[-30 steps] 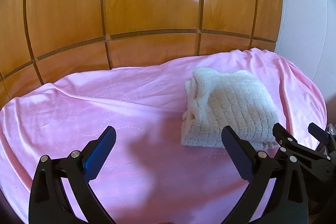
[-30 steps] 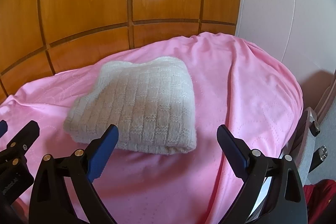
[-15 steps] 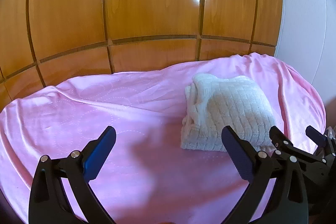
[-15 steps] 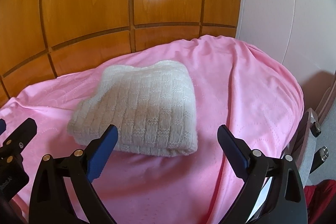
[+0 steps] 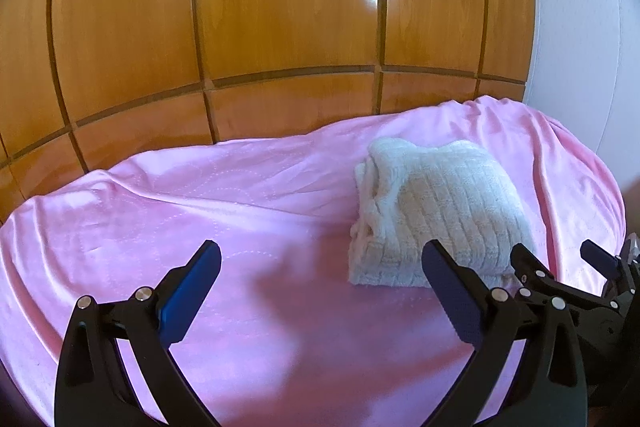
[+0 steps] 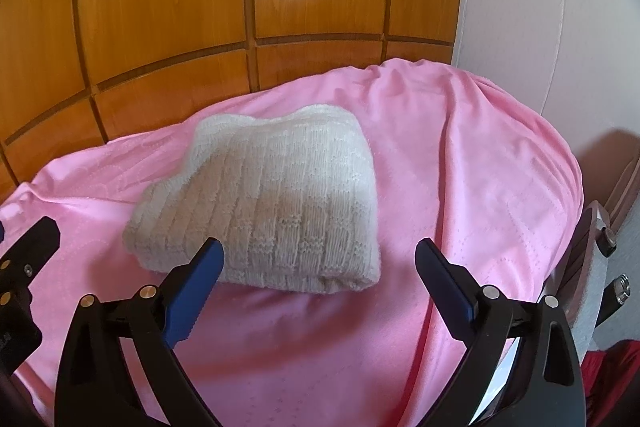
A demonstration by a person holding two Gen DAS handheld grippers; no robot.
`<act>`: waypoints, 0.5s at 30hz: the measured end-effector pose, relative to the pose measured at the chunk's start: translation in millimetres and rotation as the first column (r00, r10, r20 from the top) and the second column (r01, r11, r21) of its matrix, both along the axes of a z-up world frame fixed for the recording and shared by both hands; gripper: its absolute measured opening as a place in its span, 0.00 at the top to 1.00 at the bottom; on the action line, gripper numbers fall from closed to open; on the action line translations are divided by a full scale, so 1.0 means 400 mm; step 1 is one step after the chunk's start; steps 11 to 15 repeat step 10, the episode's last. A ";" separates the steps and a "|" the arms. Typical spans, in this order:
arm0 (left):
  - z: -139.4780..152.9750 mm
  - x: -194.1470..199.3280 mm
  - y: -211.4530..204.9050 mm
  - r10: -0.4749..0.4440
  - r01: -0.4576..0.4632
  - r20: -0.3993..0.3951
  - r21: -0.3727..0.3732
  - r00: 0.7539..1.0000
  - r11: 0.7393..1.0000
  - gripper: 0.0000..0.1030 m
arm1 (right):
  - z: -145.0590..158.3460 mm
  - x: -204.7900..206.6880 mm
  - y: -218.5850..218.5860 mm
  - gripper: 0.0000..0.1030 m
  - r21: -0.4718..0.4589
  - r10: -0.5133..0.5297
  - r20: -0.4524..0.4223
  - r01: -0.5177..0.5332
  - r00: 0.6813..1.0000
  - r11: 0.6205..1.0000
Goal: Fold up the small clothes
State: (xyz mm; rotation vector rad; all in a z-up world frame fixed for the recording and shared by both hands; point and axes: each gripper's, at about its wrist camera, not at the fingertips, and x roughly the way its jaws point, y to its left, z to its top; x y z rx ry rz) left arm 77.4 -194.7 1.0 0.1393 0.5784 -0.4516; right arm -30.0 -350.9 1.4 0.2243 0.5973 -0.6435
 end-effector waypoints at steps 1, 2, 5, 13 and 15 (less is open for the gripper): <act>-0.005 0.005 0.000 -0.002 0.002 -0.012 -0.002 1.000 1.000 0.03 | -0.002 0.002 -0.003 0.07 0.004 0.001 -0.002 -0.001 1.000 1.000; -0.010 0.010 0.000 0.000 0.000 -0.026 -0.004 1.000 1.000 0.03 | -0.004 0.003 -0.009 0.07 0.007 0.003 -0.002 -0.003 1.000 1.000; -0.035 0.033 -0.001 0.022 -0.021 -0.083 0.010 0.996 1.000 0.03 | -0.004 0.002 -0.035 0.07 0.018 -0.005 0.007 0.004 1.000 1.000; -0.091 0.072 0.023 0.059 -0.056 -0.153 0.023 0.987 0.998 0.03 | 0.000 0.011 -0.215 0.07 0.102 -0.100 0.025 0.097 0.995 0.990; -0.091 0.072 0.023 0.059 -0.056 -0.153 0.023 0.987 0.998 0.03 | 0.000 0.011 -0.215 0.07 0.102 -0.100 0.025 0.097 0.995 0.990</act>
